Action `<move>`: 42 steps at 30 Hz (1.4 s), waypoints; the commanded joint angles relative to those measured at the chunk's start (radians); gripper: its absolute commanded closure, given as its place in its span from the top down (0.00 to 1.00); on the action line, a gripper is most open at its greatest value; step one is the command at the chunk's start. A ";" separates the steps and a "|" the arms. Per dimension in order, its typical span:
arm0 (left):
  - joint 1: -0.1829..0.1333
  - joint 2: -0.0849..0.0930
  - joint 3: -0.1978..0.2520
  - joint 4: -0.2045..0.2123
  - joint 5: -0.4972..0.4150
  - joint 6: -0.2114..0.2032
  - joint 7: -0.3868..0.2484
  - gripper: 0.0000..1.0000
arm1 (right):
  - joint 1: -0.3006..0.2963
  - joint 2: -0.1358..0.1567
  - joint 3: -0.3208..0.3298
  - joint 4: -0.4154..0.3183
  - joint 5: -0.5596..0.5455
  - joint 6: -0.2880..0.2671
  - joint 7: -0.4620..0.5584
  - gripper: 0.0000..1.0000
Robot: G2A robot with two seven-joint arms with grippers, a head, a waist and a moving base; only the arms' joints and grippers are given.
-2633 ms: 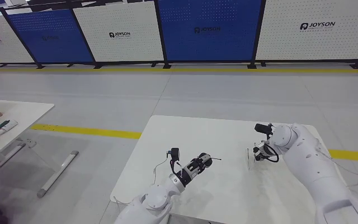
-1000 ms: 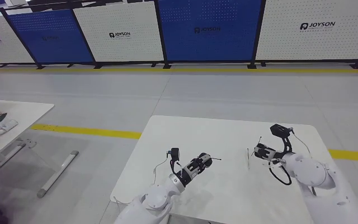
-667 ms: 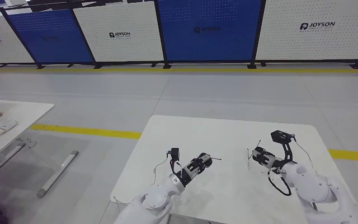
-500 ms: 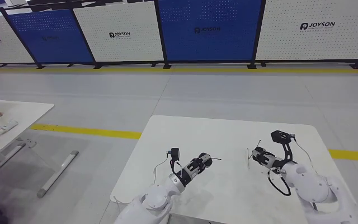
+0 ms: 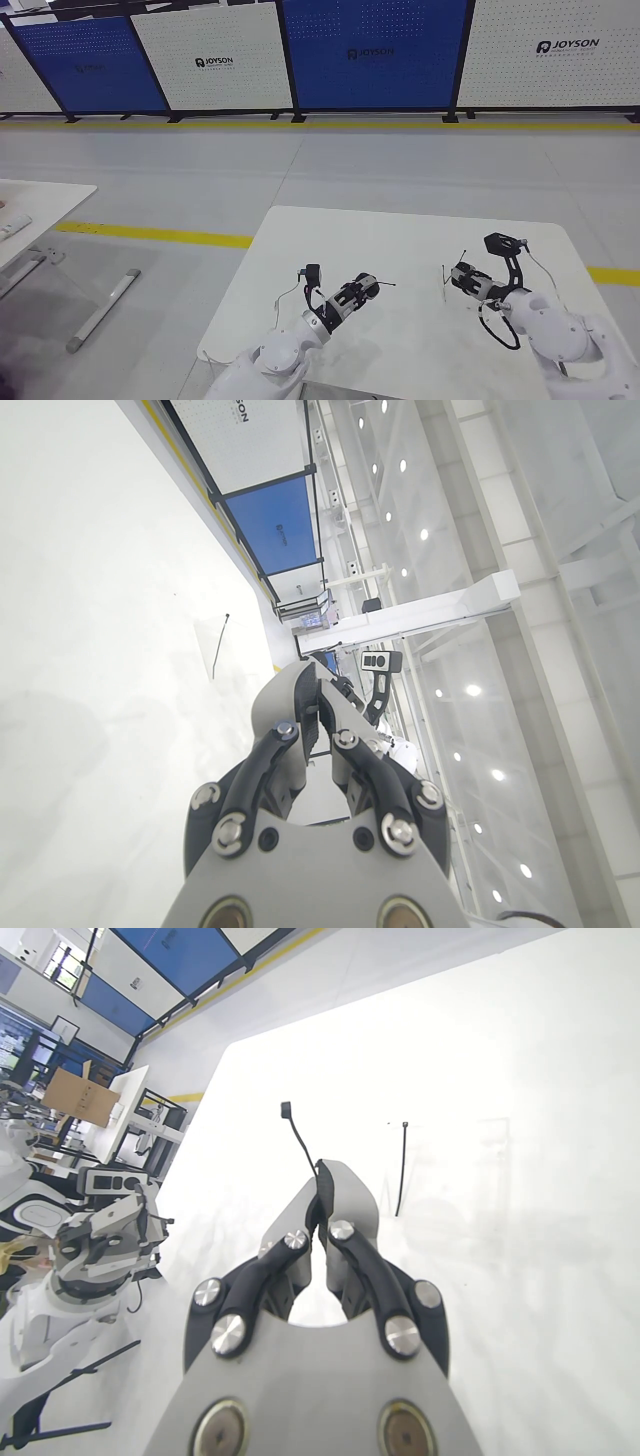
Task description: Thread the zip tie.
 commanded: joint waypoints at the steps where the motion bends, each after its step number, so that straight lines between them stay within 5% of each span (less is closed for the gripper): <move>1: 0.000 0.000 0.000 0.000 0.000 0.000 0.000 0.00 | 0.000 0.000 0.000 0.000 0.000 0.000 0.000 0.00; 17: 0.000 0.000 0.000 0.000 0.000 0.000 0.000 0.00 | -0.005 -0.001 0.000 0.001 0.007 -0.002 -0.012 0.00; 22: 0.000 0.000 0.000 0.000 0.000 0.000 0.000 0.00 | -0.052 -0.003 0.019 -0.053 0.042 0.000 -0.119 0.00; 29: 0.000 0.000 0.000 0.000 0.000 0.000 0.000 0.00 | -0.210 0.002 0.054 -0.197 0.002 -0.079 -0.301 0.00; 38: 0.000 0.000 0.000 0.000 0.000 0.000 0.000 0.00 | -0.210 0.002 0.054 -0.197 0.002 -0.079 -0.301 0.00; 42: -0.007 -0.006 0.007 -0.011 0.003 -0.001 0.055 0.00 | -0.210 0.002 0.054 -0.197 0.002 -0.079 -0.301 0.00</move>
